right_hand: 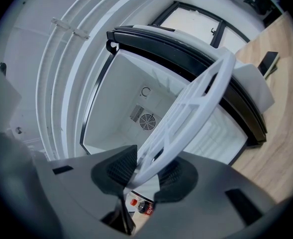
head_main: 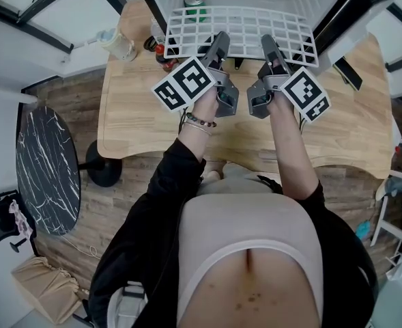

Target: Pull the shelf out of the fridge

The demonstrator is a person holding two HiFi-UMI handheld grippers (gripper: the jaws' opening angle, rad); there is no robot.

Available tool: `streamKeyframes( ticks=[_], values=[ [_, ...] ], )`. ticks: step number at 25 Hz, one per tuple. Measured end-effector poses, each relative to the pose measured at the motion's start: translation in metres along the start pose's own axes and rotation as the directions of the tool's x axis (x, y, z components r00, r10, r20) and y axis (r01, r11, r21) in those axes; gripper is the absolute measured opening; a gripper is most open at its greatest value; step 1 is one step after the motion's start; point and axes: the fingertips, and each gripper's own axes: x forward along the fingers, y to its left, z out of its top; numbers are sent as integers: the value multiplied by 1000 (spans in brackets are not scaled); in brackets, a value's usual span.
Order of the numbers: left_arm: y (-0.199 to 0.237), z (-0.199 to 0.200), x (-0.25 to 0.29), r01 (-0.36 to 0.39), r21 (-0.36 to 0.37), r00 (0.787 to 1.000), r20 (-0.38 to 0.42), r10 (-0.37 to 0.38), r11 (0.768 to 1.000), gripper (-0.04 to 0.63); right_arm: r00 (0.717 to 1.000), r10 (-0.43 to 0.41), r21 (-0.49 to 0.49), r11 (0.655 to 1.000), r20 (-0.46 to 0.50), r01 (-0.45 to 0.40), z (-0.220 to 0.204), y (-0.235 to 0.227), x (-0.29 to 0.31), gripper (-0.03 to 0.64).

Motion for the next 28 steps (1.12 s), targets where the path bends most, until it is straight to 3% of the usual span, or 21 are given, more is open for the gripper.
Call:
streamKeyframes(
  ticks=[28],
  values=[
    [-3,-1,-6,3,-16,1000,-3,-3,1000,124,1000,-3,31,1000,10,3,0,2,-6,120]
  ],
)
